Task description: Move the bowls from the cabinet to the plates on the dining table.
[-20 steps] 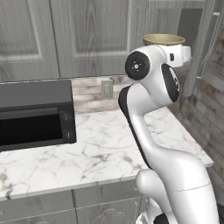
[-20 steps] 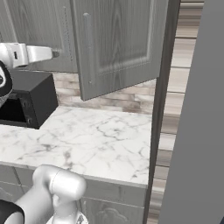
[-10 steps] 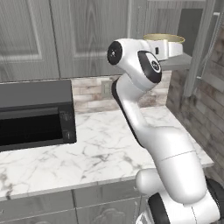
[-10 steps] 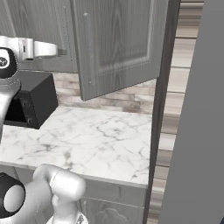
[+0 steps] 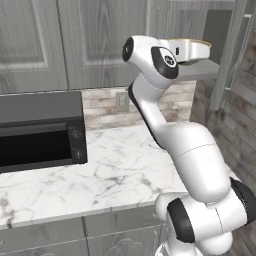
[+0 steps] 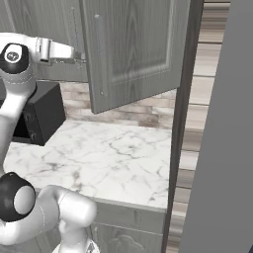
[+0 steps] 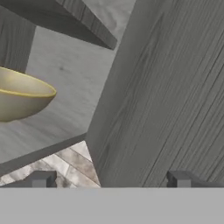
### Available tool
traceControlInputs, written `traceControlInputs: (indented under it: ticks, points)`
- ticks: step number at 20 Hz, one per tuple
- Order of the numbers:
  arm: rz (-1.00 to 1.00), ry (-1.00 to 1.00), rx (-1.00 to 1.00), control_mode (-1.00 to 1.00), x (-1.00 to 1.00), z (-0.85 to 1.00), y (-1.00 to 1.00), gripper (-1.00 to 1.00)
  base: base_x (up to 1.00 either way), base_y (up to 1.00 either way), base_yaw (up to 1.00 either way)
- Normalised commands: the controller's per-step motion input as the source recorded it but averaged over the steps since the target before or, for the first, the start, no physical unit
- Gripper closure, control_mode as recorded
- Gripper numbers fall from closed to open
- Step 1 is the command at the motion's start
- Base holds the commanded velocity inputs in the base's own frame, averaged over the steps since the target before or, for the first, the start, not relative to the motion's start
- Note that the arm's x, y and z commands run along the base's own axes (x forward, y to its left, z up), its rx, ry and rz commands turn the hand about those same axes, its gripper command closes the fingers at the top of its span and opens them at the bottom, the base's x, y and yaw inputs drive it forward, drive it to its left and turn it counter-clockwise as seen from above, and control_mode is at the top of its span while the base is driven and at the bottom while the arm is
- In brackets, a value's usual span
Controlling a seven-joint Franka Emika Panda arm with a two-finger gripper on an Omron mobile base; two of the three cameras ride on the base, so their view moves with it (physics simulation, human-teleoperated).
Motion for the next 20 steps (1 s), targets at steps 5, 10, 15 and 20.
traceControlInputs:
  ticks: [5, 10, 15, 20]
  points:
    - [-0.17, 0.03, 0.00, -1.00, 0.17, 0.00, -0.33, -1.00, 0.00, 0.00, 0.00]
    - [-0.17, 0.02, 0.00, -1.00, 0.07, 0.00, -0.35, -1.00, 0.00, 0.00, 0.00]
    - [-0.17, 0.01, 0.00, -1.00, 0.00, 0.00, -0.40, -1.00, 0.00, 0.00, 0.00]
    - [-0.17, 0.01, 0.00, -1.00, -0.08, 0.00, -0.42, -1.00, 0.00, 0.00, 0.00]
